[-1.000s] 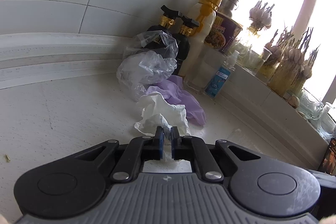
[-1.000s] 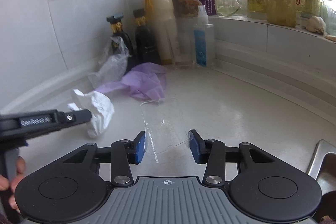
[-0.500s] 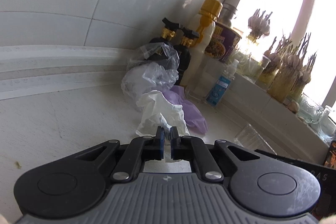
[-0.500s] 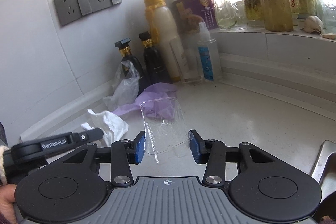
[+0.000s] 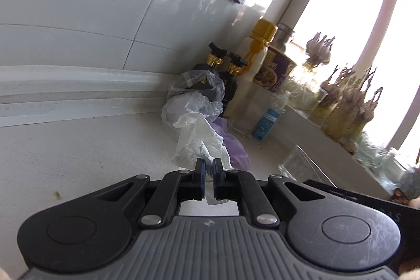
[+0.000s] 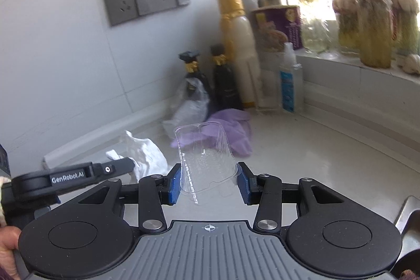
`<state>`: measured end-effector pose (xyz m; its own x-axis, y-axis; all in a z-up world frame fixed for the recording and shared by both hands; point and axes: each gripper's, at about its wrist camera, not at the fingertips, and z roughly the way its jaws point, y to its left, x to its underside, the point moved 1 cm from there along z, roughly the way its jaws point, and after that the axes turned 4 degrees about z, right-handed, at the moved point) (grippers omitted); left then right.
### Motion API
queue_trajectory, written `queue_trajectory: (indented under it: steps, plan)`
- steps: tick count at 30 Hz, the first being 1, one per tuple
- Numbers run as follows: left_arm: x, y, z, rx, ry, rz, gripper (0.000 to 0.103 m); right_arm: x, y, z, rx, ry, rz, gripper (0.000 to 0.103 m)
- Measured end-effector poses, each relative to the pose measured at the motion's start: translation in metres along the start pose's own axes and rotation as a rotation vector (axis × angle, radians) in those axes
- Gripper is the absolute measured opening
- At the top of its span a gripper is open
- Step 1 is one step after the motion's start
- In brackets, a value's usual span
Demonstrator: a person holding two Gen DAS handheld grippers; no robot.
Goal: Collect trash
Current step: 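Lift and carry the tissue and plastic container with both tools to the wastebasket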
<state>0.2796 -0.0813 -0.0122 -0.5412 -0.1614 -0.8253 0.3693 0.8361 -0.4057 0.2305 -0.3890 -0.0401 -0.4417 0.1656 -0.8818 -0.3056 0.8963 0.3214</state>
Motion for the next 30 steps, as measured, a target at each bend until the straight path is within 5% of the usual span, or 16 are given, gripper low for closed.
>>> queue_trajectory:
  steps: [12, 30]
  plan:
    - [-0.005, 0.02, -0.072, 0.028, -0.041, 0.005, 0.005, -0.004, 0.071, -0.018, -0.196, -0.006, -0.13, 0.042]
    - [0.048, 0.116, -0.174, -0.105, -0.104, -0.123, 0.005, 0.047, 0.21, -0.016, -0.472, 0.135, -0.465, 0.042]
